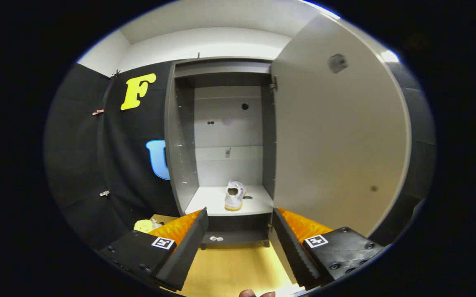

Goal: Open the shoe cabinet door, grab the shoes and put them into the shoe cabinet, then close the shoe cabinet door.

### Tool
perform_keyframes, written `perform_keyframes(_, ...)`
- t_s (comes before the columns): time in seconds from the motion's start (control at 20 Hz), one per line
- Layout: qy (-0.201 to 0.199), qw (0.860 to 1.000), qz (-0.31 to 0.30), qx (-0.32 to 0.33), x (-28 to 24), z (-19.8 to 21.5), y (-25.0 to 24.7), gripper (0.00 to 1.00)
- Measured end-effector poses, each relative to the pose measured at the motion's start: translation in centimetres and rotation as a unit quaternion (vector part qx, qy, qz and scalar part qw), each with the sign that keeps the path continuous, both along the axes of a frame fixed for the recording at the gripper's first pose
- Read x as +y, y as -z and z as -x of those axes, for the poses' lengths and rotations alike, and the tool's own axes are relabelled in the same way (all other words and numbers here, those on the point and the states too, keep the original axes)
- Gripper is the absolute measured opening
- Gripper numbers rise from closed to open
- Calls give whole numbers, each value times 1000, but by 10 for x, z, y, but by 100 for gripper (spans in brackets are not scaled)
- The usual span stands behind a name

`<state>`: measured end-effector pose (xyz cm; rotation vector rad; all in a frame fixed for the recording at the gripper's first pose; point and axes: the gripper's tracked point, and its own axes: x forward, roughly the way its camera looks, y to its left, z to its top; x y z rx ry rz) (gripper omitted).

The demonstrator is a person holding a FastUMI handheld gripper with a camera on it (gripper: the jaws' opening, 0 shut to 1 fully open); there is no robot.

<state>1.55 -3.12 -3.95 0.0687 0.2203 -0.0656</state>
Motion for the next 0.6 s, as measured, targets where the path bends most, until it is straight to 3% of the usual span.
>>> perform_keyframes(0.3, 86, 996, 19, -8, -88, 90, -15, 98)
perform_keyframes(0.45, 141, 990, 22, -9, -147, 106, -14, 98)
perform_keyframes(0.6, 183, 983, 25, -9, -198, 98, -3, 98)
